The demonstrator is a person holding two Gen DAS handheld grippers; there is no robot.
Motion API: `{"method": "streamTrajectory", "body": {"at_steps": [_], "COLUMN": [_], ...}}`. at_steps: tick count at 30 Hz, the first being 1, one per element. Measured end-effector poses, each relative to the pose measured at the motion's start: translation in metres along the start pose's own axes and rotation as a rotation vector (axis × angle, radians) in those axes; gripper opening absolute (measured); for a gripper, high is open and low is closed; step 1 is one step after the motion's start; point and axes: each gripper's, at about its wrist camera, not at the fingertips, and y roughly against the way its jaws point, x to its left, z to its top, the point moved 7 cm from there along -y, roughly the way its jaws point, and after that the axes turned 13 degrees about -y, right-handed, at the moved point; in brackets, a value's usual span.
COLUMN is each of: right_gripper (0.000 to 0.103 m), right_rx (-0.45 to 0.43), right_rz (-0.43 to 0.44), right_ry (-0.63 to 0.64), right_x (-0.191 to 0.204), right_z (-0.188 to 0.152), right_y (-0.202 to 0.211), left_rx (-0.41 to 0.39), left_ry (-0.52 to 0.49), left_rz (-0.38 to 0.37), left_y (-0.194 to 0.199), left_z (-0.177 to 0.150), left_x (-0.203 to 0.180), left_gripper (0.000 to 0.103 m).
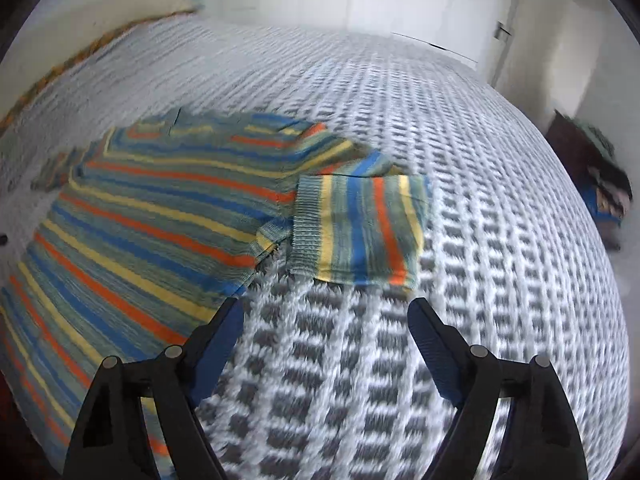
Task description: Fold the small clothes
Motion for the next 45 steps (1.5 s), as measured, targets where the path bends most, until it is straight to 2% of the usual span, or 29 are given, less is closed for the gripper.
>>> {"method": "streamTrajectory", "body": {"at_steps": [2,3,4,5,6,7,9,11,12,14,15,16,17,18,21,23,25,27,29,31,32,34,37,39,42,44,45], "right_gripper": [0.079,0.077,0.07,0.039,0.018,0.006,0.006,0.006,0.007,0.013,0.017,0.03,0.04,0.042,0.043,0.043,0.043,0.044,0.053,0.057,0.057,0.057,0.058,0.058,0.057,0.058,0.058], "right_rx": [0.069,0.088,0.094,0.098,0.104,0.097,-0.006,-0.063,-0.057,0.019,0.067,0.099,0.103,0.081,0.033,0.028,0.052,0.102,0.155,0.24,0.31,0.472,0.477,0.532,0.493,0.422,0.372], "right_rz": [-0.004,-0.034,-0.052,-0.041,-0.022,-0.007,0.0,-0.064,-0.118,-0.214,-0.245,-0.265,-0.273,-0.258,-0.196,-0.058,0.1,0.265,0.401,0.499,0.511,0.444,0.376,0.355,0.304,0.273,0.256], "right_ry": [0.18,0.242,0.267,0.248,0.189,0.094,-0.139,-0.408,-0.546,-0.766,-0.827,-0.862,-0.883,-0.894,-0.868,-0.82,-0.74,-0.607,-0.461,-0.306,-0.236,-0.141,-0.132,-0.187,-0.226,-0.254,-0.266], "right_x": [0.017,0.02,0.017,0.013,0.004,-0.013,-0.066,-0.141,-0.181,-0.243,-0.262,-0.274,-0.28,-0.28,-0.256,-0.212,-0.15,-0.068,0.016,0.088,0.116,0.145,0.142,0.137,0.133,0.127,0.125], "right_z": [0.003,0.006,0.01,0.017,0.027,0.04,0.061,0.061,0.05,0.011,-0.008,-0.024,-0.036,-0.044,-0.04,-0.024,-0.005,0.008,0.001,-0.022,-0.041,-0.092,-0.12,-0.137,-0.147,-0.144,-0.137], "right_y": [-0.038,-0.054,-0.068,-0.076,-0.08,-0.077,-0.055,-0.039,-0.037,-0.04,-0.043,-0.045,-0.042,-0.036,-0.022,-0.02,-0.02,-0.016,-0.005,-0.001,-0.003,-0.008,0.011,0.024,0.053,0.074,0.082], "left_rx": [0.049,0.065,0.071,0.073,0.073,0.065,0.038,0.022,0.021,0.03,0.035,0.04,0.042,0.04,0.022,-0.013,-0.053,-0.088,-0.097,-0.035,-0.004,0.008,0.054,0.055,0.011,-0.061,-0.097], "left_ry": [-0.005,-0.017,-0.029,-0.036,-0.039,-0.035,-0.017,-0.007,-0.009,-0.031,-0.048,-0.067,-0.083,-0.098,-0.149,-0.197,-0.255,-0.336,-0.446,-0.543,-0.576,-0.626,-0.686,-0.696,-0.662,-0.616,-0.596], "left_rz": [0.022,0.028,0.035,0.049,0.061,0.064,0.054,0.043,0.042,0.044,0.048,0.051,0.055,0.054,0.051,0.056,0.053,0.031,0.009,0.001,-0.002,-0.018,-0.057,-0.053,-0.053,-0.064,-0.065], "left_y": [0.0,0.002,0.001,0.002,0.004,0.007,0.014,0.015,0.015,0.011,0.011,0.01,0.009,0.01,0.011,0.009,0.01,0.012,0.01,-0.002,-0.006,0.003,0.016,0.022,0.036,0.051,0.057], "left_z": [-0.017,-0.023,-0.023,-0.022,-0.02,-0.017,-0.01,-0.007,-0.007,-0.009,-0.012,-0.014,-0.014,-0.017,-0.015,-0.007,0.001,0.0,-0.012,-0.038,-0.052,-0.076,-0.107,-0.116,-0.105,-0.087,-0.081], "left_x": [-0.006,-0.012,-0.013,-0.013,-0.013,-0.013,-0.011,-0.012,-0.014,-0.023,-0.028,-0.033,-0.038,-0.044,-0.061,-0.071,-0.088,-0.11,-0.13,-0.141,-0.142,-0.14,-0.135,-0.131,-0.133,-0.136,-0.138], "left_gripper": [0.071,0.071,0.071,0.071,0.071,0.071,0.071,0.071,0.071,0.071,0.071,0.071,0.071,0.071,0.071,0.071,0.071,0.071,0.072,0.072,0.072,0.072,0.074,0.074,0.074,0.075,0.081]}}
